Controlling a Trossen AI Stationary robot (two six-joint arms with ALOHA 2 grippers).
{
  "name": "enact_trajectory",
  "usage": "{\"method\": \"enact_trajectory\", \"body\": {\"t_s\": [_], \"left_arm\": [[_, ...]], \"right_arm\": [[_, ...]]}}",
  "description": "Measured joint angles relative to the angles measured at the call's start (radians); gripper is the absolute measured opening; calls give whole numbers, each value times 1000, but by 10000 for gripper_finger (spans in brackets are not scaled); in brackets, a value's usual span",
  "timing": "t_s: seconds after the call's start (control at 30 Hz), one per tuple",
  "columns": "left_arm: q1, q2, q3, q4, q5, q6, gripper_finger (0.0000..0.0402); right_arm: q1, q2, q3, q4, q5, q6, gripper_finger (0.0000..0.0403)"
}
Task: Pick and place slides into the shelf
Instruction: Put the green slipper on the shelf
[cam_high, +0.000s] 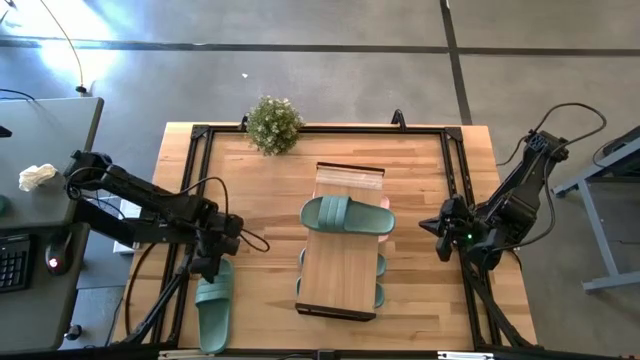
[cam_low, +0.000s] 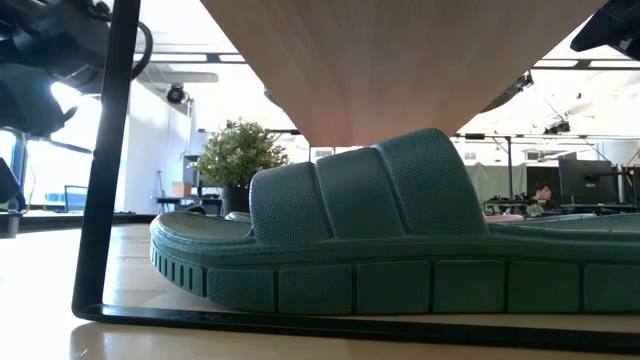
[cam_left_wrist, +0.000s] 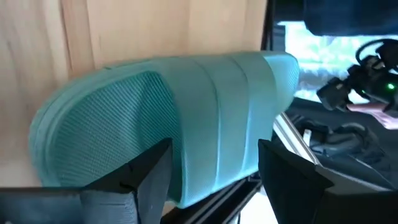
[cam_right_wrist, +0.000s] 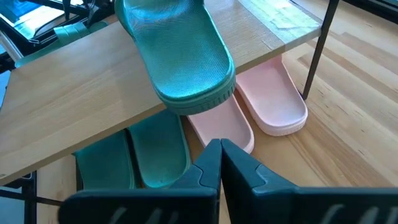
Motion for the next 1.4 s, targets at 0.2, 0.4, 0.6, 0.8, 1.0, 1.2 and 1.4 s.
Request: {"method": "enact_trajectory", "body": {"t_s": [0.2,0.4,0.6,0.8,1.0,1.2,1.4], "left_arm": [[-47,0,-4,62,-37,-73,220],[-117,0,-4,153,-73,-187,220],[-163,0,-4,157,-82,-256,220],[-192,0,-4,165,-67,-282,220],[-191,0,-4,210,-44,-304,182],[-191,0,-4,249,-41,-319,73],[-191,0,-3,255,-40,-333,17]], "right_arm": [[0,0,0,0,-1,0,0],[0,0,0,0,-1,0,0],[0,0,0,0,-1,-1,0],[0,0,0,0,-1,-1,0],[0,0,0,0,-1,-1,0],[0,0,0,0,-1,-5,0],[0,0,0,0,-1,-11,0]]}}
